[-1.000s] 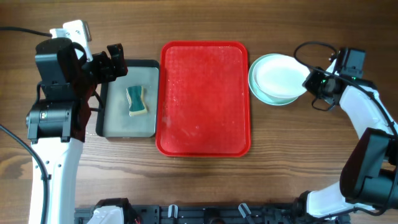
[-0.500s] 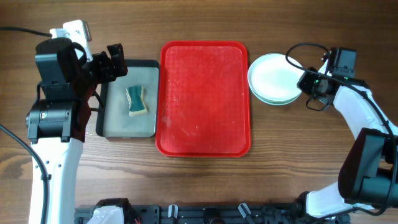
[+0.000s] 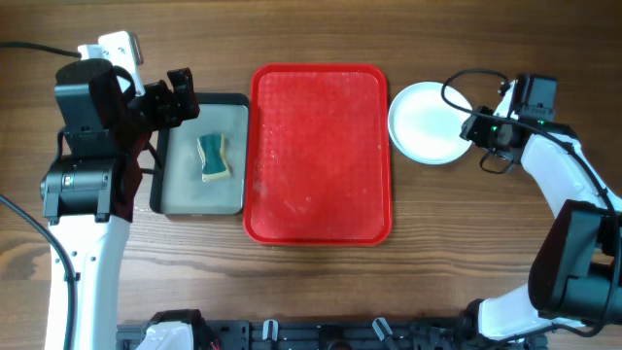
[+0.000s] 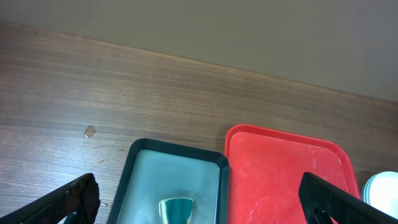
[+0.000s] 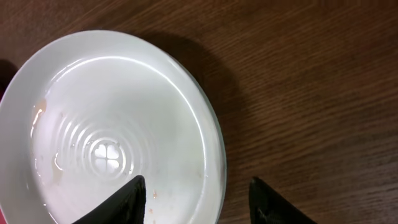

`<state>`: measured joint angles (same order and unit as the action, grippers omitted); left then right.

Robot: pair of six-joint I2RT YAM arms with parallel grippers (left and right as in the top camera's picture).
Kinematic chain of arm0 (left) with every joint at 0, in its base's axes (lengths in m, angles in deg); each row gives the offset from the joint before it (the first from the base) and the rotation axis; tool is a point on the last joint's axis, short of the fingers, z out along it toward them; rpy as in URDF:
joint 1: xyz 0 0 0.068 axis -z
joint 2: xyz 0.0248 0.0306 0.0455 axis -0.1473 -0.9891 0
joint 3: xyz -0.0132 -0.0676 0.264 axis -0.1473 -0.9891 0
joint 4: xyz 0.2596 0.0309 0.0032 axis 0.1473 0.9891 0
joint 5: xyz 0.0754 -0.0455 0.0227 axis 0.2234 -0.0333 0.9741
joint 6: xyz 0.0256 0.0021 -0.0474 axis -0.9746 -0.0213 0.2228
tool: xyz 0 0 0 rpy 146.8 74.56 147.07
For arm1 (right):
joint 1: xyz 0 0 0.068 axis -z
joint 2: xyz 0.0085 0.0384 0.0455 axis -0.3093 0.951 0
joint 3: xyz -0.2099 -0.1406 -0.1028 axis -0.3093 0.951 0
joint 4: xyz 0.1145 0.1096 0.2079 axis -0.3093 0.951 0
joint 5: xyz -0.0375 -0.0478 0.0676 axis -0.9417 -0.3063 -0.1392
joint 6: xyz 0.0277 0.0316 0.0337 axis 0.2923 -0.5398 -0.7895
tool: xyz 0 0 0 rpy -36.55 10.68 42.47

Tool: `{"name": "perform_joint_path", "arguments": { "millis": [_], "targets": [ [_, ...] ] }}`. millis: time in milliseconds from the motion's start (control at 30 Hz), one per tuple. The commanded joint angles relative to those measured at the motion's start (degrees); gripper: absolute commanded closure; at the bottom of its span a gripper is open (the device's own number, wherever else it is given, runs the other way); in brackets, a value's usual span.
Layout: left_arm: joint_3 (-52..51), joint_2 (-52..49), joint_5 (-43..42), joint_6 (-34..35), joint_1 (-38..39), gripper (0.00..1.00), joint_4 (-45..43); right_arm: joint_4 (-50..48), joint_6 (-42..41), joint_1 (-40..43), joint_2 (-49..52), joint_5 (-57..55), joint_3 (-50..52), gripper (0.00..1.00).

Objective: Clean dirty plates on tray and stack at the side

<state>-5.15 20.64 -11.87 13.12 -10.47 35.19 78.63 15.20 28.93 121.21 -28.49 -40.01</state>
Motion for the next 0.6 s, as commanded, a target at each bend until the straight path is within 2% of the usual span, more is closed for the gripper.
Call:
{"name": "perform_joint_path", "arguments": {
  "millis": [0, 200, 467, 500, 533, 567],
  "targets": [
    [0.7, 0.22, 0.57, -0.28, 0.0, 0.0, -0.15, -1.42, 8.48, -0.48, 0.0, 8.24, 0.26, 0.44],
    [0.7, 0.22, 0.57, -0.28, 0.0, 0.0, -0.15, -1.68, 12.41, -2.01, 0.0, 14.75, 0.26, 0.4],
    [0.7, 0.22, 0.57, -0.31, 0.0, 0.0, -0.15, -1.86, 14.19, -11.82, 0.0, 14.25, 0.26, 0.38],
    [0.7, 0.22, 0.57, -0.28, 0.0, 0.0, -0.15, -1.97, 14.08, -13.35, 0.0, 14.03, 0.26, 0.34],
    [0.7, 0.22, 0.57, -0.28, 0.0, 0.0, -0.15, -2.12, 13.94, -14.75, 0.0, 13.86, 0.26, 0.22],
    [0.7, 0.22, 0.57, -0.31, 0.0, 0.0, -0.15, -2.32, 13.84, -16.0, 0.0, 13.86, 0.26, 0.01]
  ]
}}
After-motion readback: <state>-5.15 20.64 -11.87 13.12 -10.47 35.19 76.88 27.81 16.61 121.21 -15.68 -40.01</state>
